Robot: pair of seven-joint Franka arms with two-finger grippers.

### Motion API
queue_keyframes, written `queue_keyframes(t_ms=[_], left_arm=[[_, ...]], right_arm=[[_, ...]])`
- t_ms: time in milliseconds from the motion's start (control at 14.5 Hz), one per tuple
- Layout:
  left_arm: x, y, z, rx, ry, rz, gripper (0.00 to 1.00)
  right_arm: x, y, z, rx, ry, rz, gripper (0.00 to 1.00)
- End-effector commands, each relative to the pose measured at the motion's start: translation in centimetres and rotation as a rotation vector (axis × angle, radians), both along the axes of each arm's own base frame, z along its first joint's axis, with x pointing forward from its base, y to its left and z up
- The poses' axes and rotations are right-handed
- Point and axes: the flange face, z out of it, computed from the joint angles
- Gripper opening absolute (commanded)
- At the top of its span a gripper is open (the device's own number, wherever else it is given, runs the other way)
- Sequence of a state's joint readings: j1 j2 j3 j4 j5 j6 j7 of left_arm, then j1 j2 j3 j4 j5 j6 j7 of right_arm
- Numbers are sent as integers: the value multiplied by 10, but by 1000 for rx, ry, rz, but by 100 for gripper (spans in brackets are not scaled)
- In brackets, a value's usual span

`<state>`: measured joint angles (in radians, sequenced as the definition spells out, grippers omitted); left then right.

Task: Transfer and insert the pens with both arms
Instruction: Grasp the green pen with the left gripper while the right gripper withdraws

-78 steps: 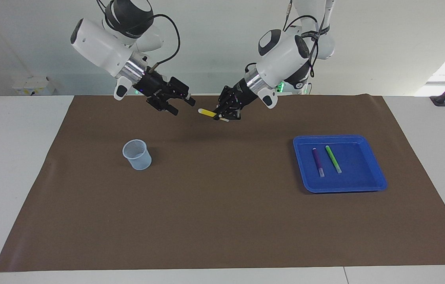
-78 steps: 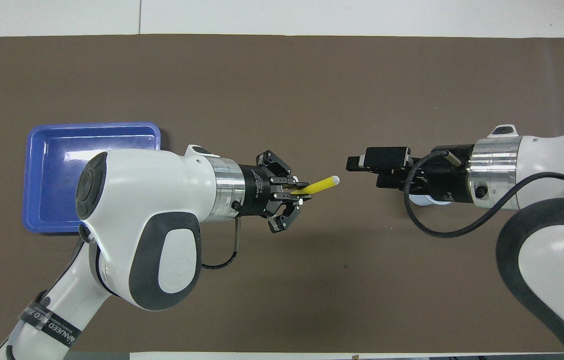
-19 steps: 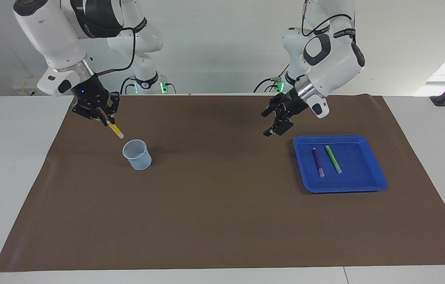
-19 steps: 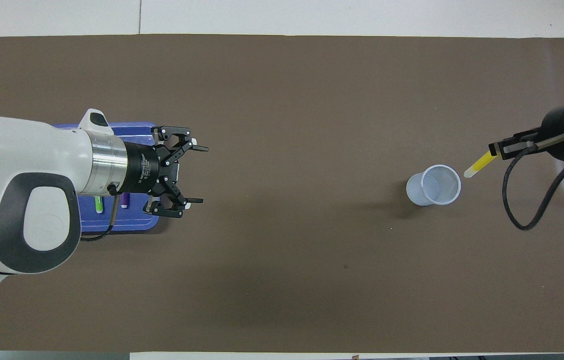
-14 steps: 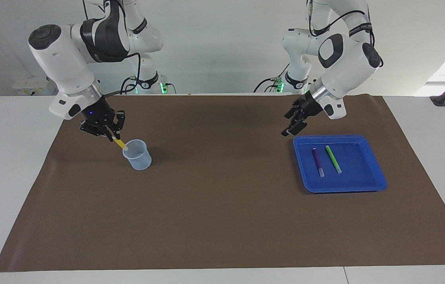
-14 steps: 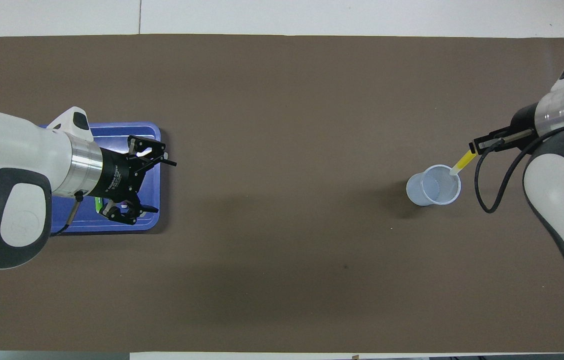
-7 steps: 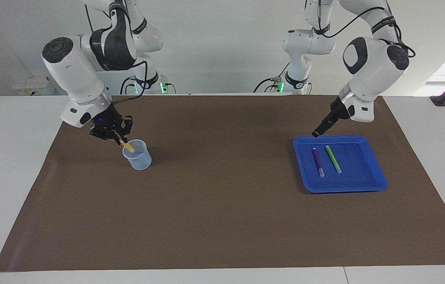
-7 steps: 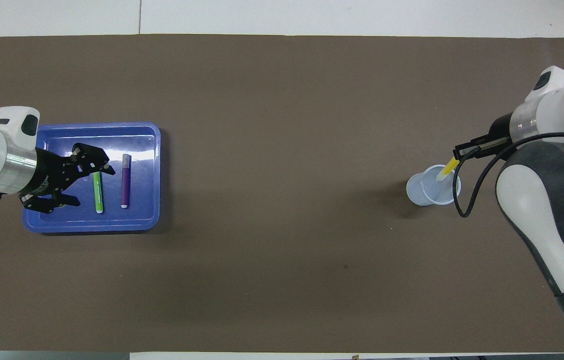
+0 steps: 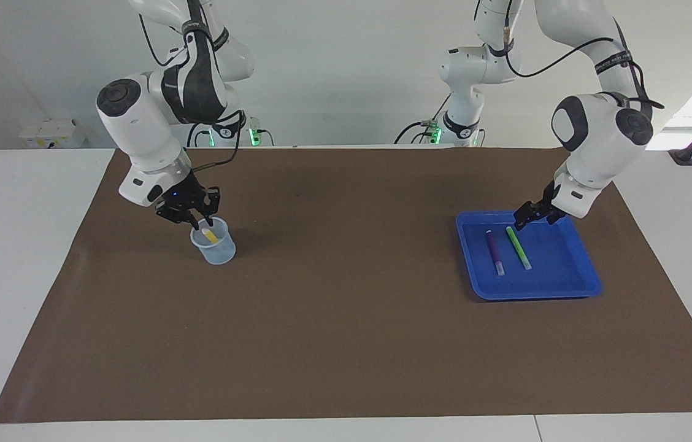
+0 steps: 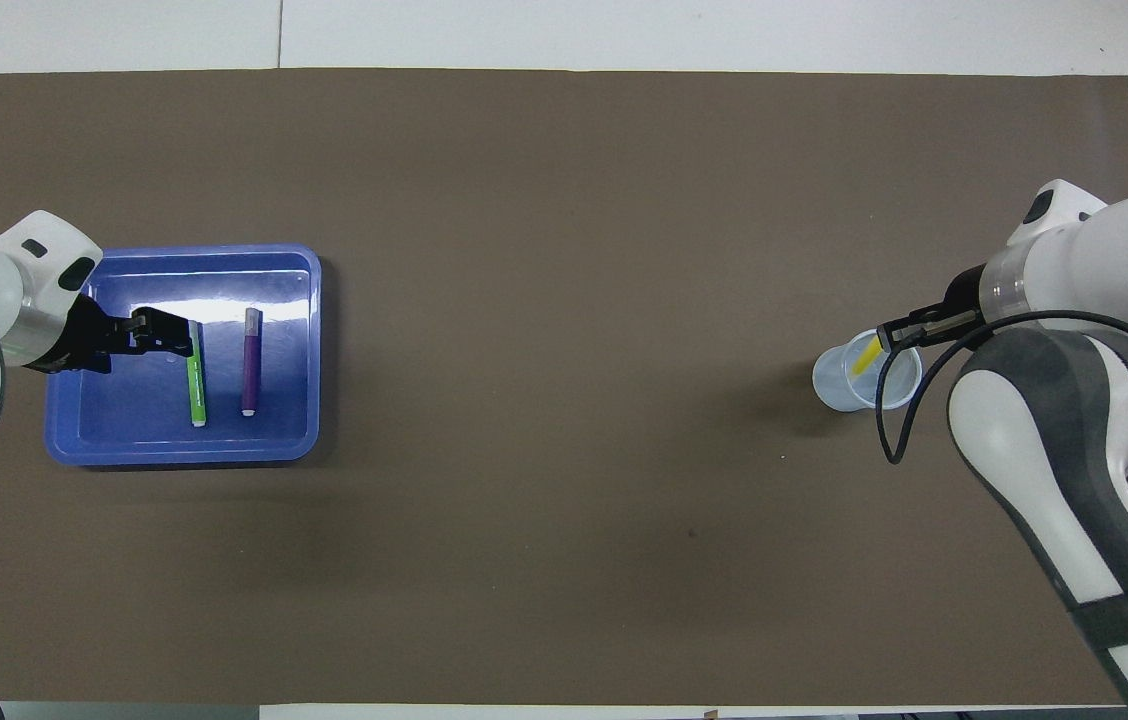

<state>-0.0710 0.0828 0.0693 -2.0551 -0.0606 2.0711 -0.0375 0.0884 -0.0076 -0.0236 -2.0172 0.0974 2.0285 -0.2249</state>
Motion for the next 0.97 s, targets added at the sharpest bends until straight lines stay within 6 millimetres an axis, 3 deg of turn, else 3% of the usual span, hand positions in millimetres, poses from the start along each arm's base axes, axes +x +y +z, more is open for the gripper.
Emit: queue_keyframes(t_ms=[0,207,345,483,690,897], left_arm=[[3,2,-29,51,-11,-111,100],[9,1,-57,71,-28,-155,95],[13,0,-72,73,-34,-157,90],[9,1,-81,73,-39,-156,81],[6,2,-93,73,-14,-152,81],[2,2,-97,71,4,-141,78]], right_arm=[[-5,1,12,10,-14,-6,100],[6,13,44,106,-16,-32,100],[6,23,51,237,-9,-80,100],[11,26,67,336,-25,-116,100],[11,43,77,467,24,-240,100],[8,73,87,543,80,-350,100]])
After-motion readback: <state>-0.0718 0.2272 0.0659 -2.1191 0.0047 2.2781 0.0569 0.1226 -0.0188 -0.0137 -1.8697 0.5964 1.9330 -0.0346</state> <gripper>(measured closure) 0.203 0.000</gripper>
